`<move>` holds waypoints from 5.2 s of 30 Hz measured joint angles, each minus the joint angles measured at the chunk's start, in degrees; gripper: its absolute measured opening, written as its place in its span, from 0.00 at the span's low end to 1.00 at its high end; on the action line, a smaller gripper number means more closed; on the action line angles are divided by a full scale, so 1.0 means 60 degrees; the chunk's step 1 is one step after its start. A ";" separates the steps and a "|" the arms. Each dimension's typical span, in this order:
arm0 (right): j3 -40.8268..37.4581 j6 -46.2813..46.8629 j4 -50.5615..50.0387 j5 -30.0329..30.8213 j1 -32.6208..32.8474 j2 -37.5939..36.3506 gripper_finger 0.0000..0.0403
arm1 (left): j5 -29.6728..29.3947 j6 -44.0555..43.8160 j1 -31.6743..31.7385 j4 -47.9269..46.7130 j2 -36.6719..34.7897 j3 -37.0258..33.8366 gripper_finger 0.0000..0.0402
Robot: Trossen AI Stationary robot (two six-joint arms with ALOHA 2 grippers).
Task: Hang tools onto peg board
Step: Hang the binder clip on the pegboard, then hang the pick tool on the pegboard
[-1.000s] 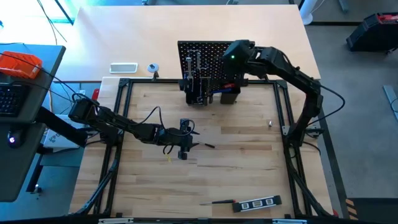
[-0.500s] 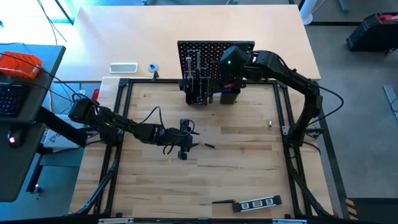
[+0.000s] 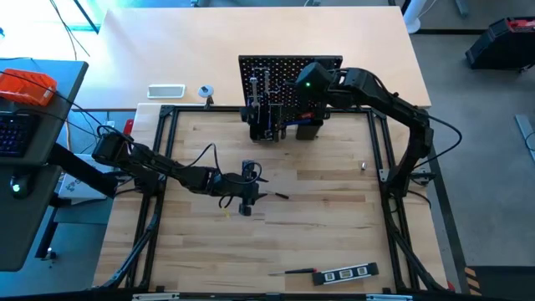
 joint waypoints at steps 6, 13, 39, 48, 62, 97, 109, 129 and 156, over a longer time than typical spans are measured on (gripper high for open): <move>0.0000 0.0255 -0.0143 -0.0022 0.0022 0.0000 0.10 | -0.0003 -0.0004 -0.0016 -0.0002 0.0003 -0.0002 0.50; 0.0000 0.0280 -0.0111 0.0005 0.0178 0.0000 0.12 | -0.0003 0.0004 -0.0030 0.0000 0.0002 -0.0003 0.50; 0.0000 0.1556 -0.1075 0.0846 0.1324 -0.0638 0.13 | -0.0010 0.0000 -0.0033 -0.0076 0.0000 -0.0004 0.50; 0.0000 0.3406 -0.2423 0.0986 0.2430 -0.1251 0.13 | -0.0008 -0.0002 -0.0033 -0.0088 0.0001 0.0000 0.50; -0.0110 0.7738 -0.2585 -0.2194 0.5967 -0.1831 0.13 | 0.1128 -0.0150 0.0053 -0.0522 0.0002 -0.0004 0.50; -0.8899 1.2092 0.4256 -0.0040 0.9806 -0.1829 0.13 | 0.2497 0.0004 0.0368 0.1158 0.1894 0.0159 0.50; -1.0727 1.1268 0.5572 0.2929 0.7739 -0.1967 0.13 | 0.2136 -0.0237 0.0417 0.1246 0.2276 0.0317 0.50; -1.0943 0.2996 0.9341 -0.4811 0.0527 -0.6522 0.34 | 0.1888 0.0942 0.0709 0.0514 0.1012 0.0321 0.50; -1.0925 0.1128 1.0548 -0.6509 -0.1025 -0.4443 0.39 | 0.2464 0.1005 0.1556 0.0447 0.1012 0.0321 0.50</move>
